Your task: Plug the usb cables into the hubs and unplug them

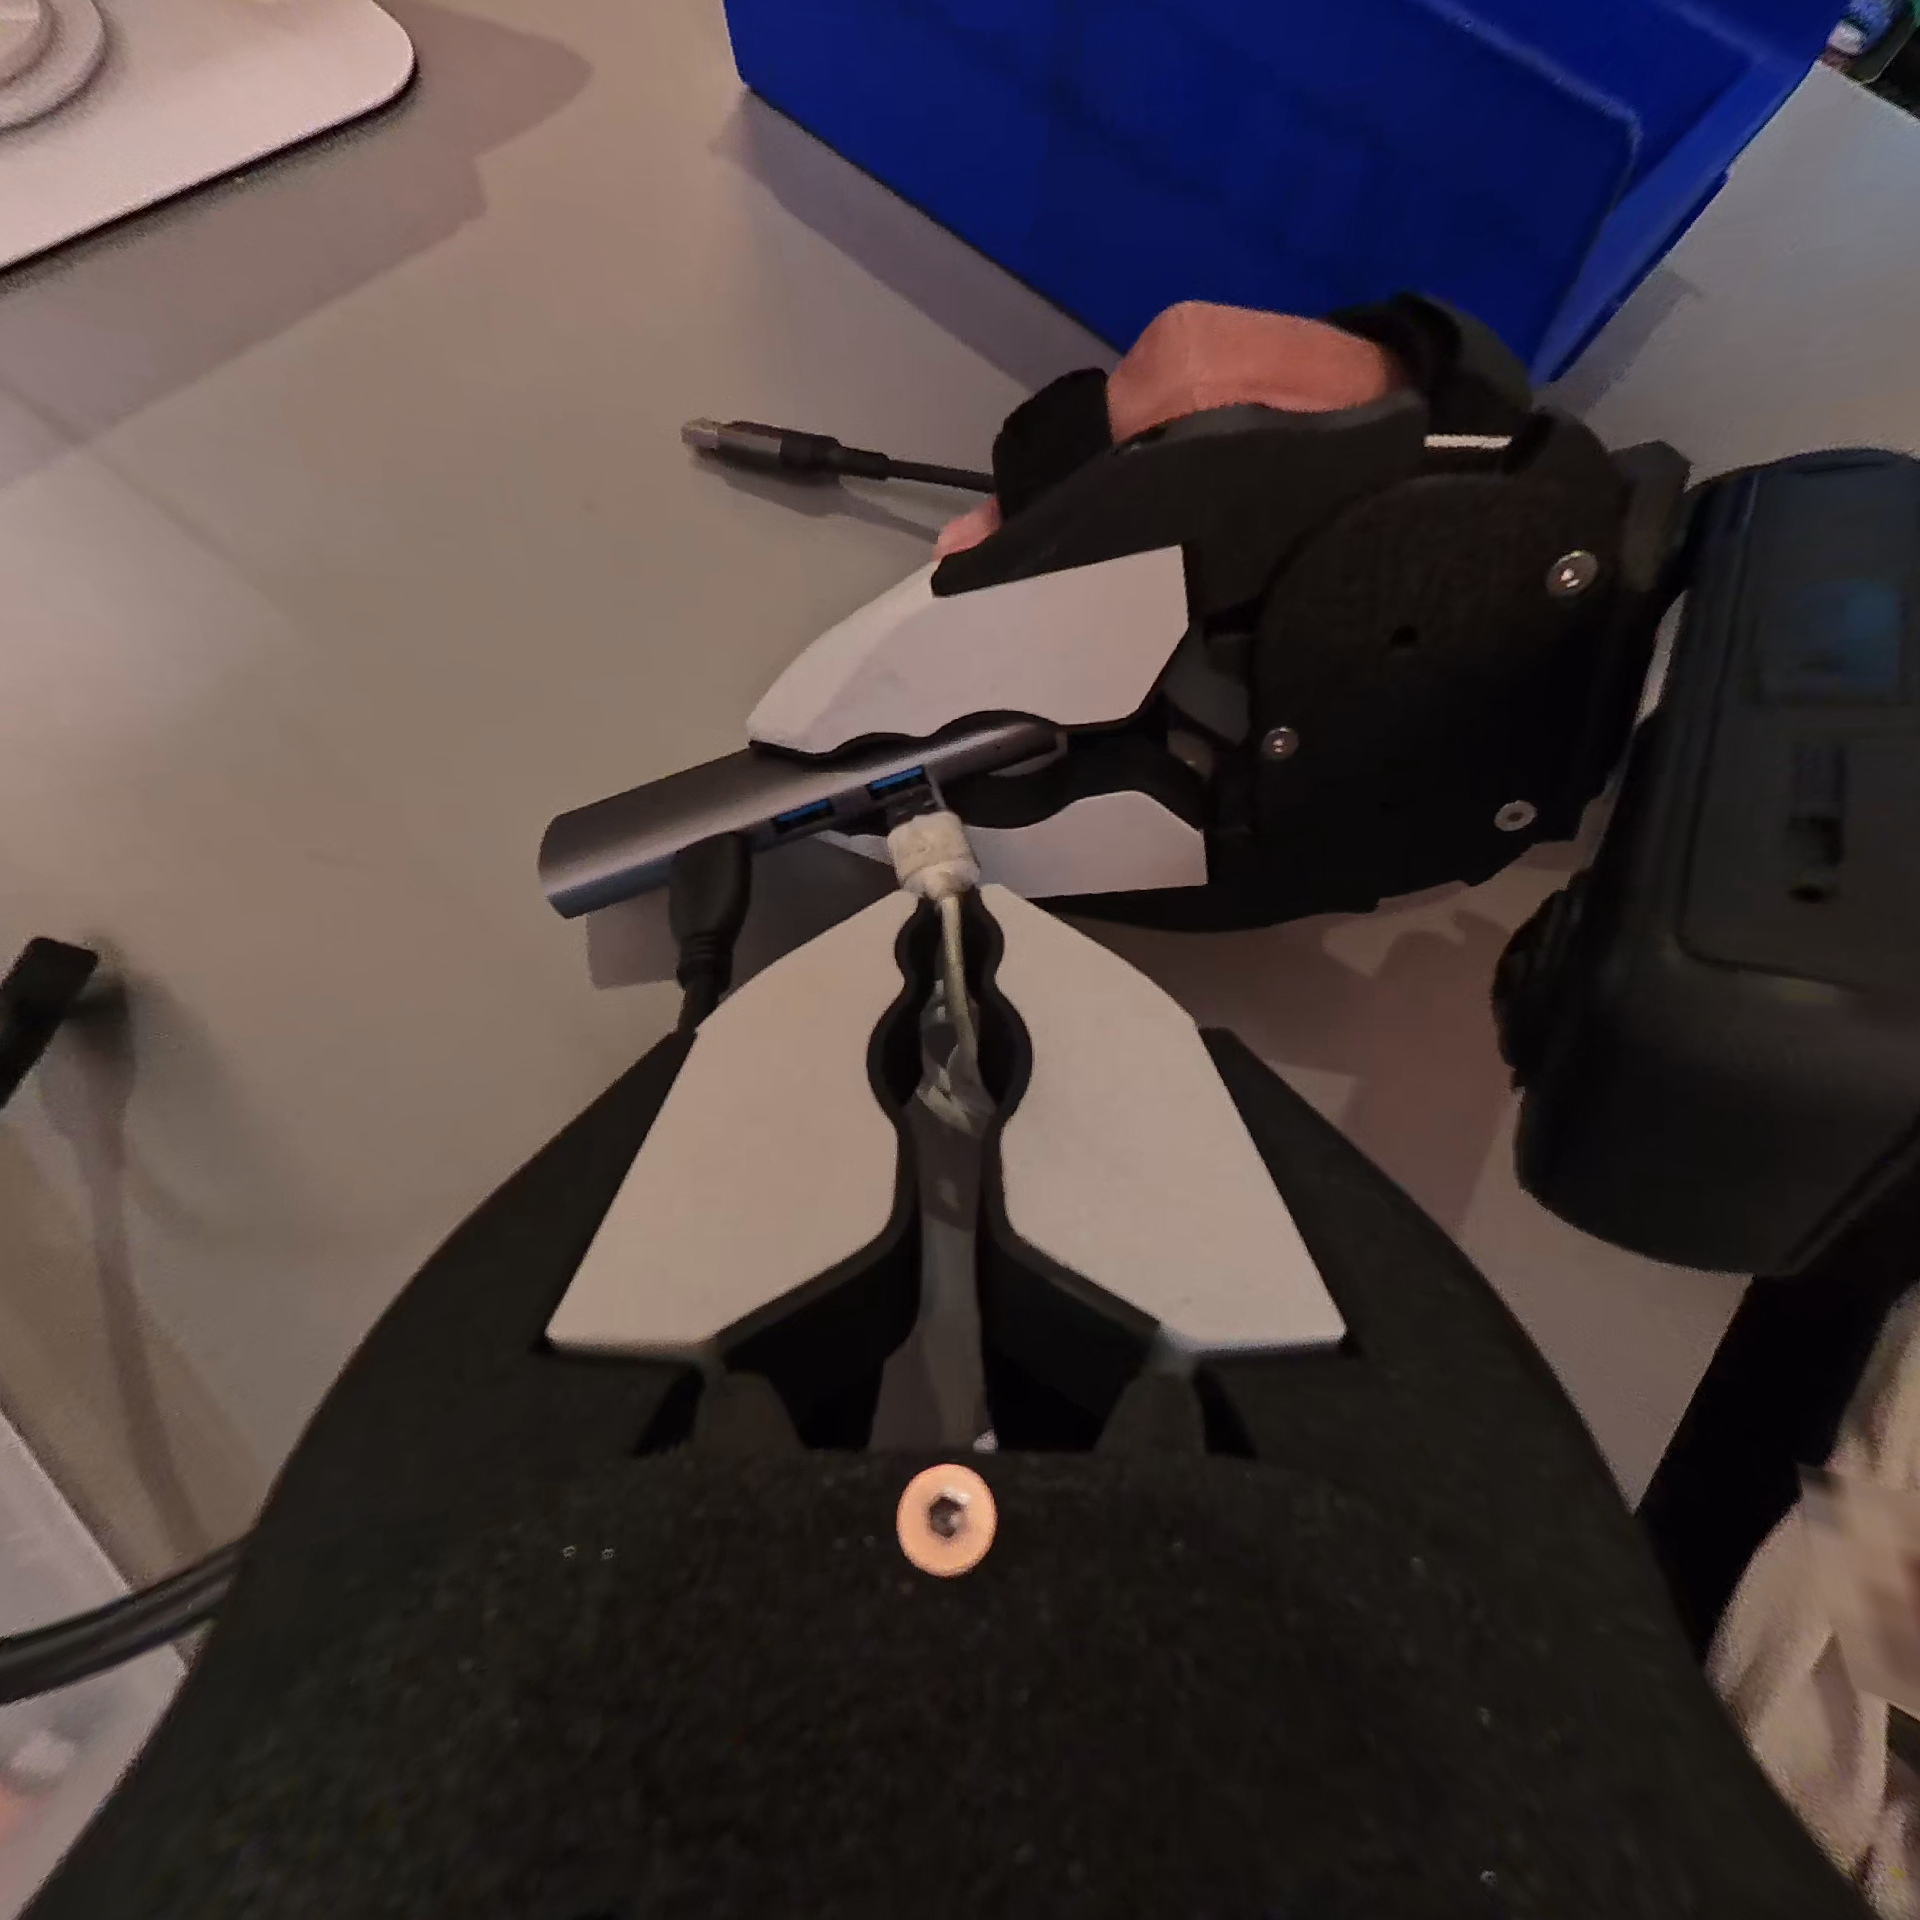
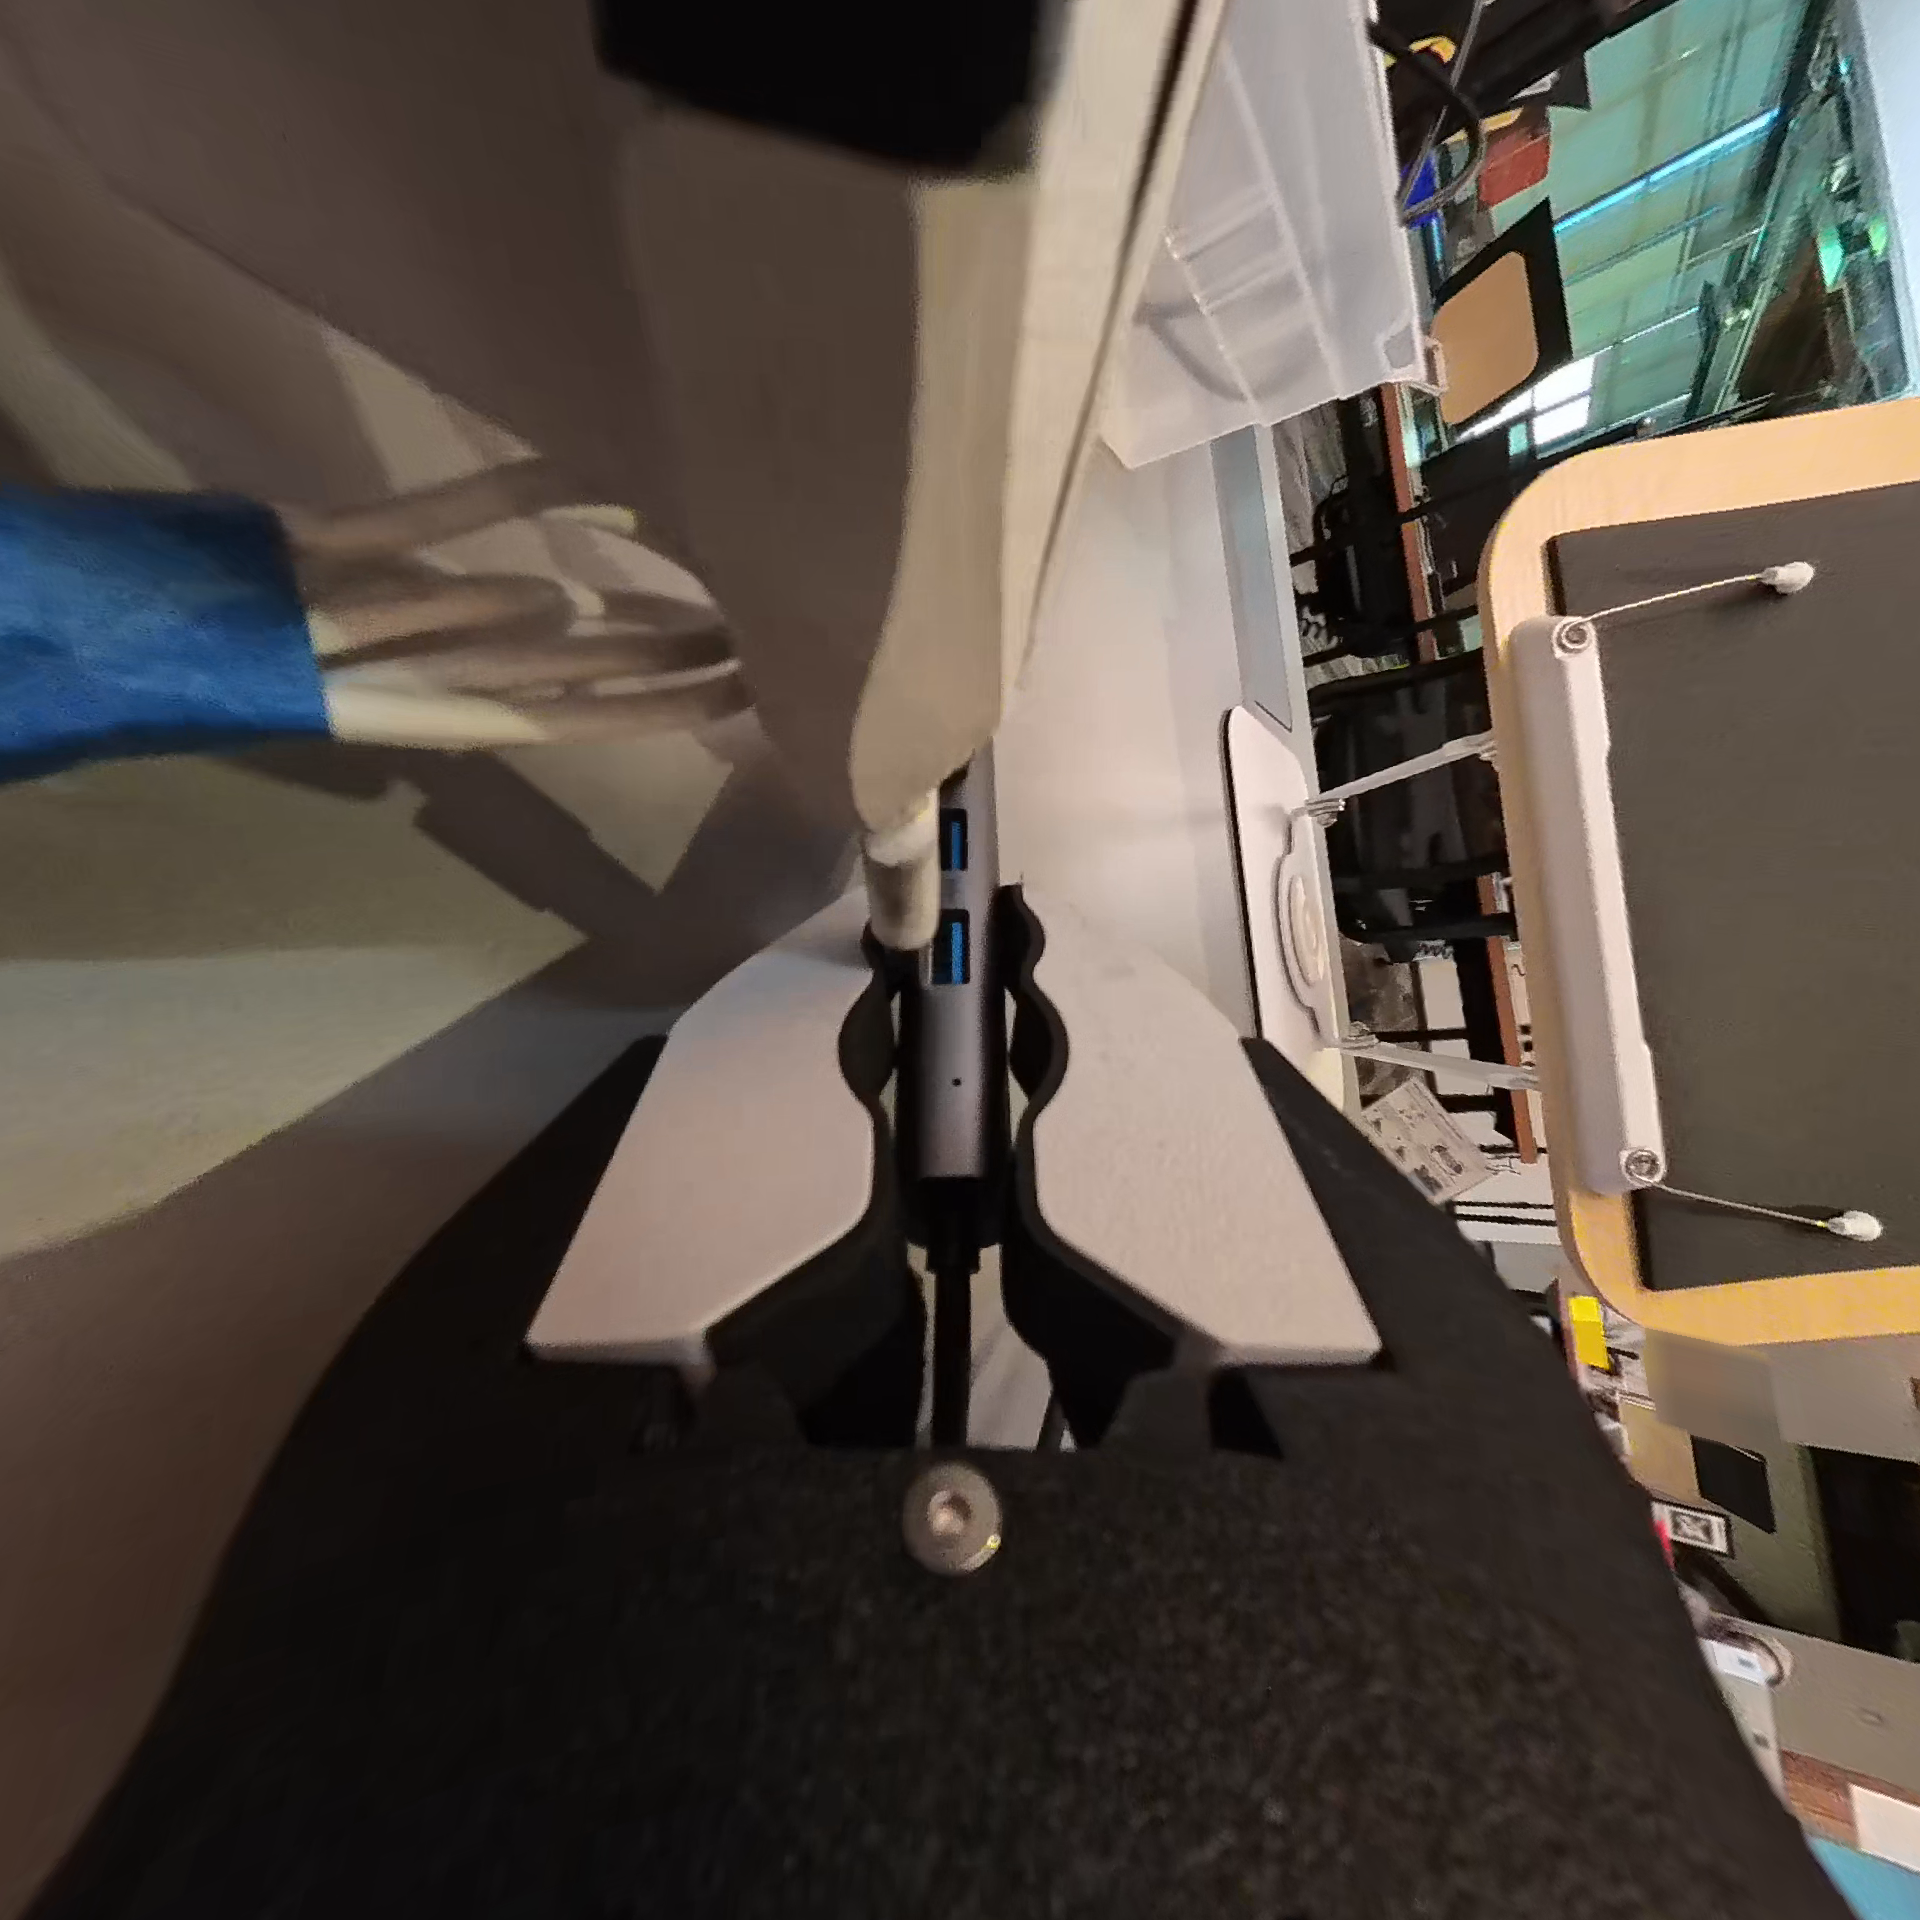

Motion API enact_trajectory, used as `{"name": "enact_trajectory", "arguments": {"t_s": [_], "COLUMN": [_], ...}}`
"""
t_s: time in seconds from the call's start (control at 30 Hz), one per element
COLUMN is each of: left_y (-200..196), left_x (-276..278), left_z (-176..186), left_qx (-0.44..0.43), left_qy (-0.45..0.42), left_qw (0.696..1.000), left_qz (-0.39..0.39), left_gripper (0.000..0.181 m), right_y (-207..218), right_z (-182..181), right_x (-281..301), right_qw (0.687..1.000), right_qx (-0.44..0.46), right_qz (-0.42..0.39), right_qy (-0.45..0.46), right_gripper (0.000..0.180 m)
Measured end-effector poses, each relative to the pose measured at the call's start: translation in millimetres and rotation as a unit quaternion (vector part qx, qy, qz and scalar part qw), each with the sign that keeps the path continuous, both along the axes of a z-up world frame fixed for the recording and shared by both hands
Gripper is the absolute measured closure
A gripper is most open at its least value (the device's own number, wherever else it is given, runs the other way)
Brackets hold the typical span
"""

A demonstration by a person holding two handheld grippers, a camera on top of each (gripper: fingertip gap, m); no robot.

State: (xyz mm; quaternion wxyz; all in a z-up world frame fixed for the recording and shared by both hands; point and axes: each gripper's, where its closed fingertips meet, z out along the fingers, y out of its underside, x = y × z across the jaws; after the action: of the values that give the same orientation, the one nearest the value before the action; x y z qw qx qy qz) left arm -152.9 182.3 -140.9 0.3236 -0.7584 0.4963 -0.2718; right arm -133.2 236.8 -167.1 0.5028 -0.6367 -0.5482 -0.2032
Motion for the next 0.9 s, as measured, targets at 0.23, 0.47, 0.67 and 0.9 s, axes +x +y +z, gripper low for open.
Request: {"name": "enact_trajectory", "arguments": {"t_s": [0.23, 0.47, 0.67, 0.9], "left_y": [2.8, 2.9, 2.0, 2.8], "left_x": [-0.9, 0.4, 1.7, -0.9], "left_z": [-0.5, 1.2, 7.4, 0.0], "left_qx": [0.051, 0.014, -0.028, -0.039], "left_qy": [0.027, -0.001, -0.039, -0.017], "left_qw": [0.998, 1.000, 0.999, 0.999], "left_qz": [0.013, 0.016, 0.002, 0.004], "left_gripper": [0.176, 0.176, 0.176, 0.176], "right_y": [0.6, -0.3, -1.6, -1.5], "right_z": [1.3, 0.2, 2.9, 2.0], "right_x": [0.6, -0.9, -2.3, -2.3], "right_qw": [1.000, 1.000, 1.000, 1.000], "right_qx": [-0.001, -0.006, -0.011, -0.011], "right_qz": [-0.002, 0.002, 0.007, 0.007], "right_qy": [0.006, 0.005, 0.023, 0.018], "right_gripper": [0.162, 0.162, 0.162, 0.162]}}
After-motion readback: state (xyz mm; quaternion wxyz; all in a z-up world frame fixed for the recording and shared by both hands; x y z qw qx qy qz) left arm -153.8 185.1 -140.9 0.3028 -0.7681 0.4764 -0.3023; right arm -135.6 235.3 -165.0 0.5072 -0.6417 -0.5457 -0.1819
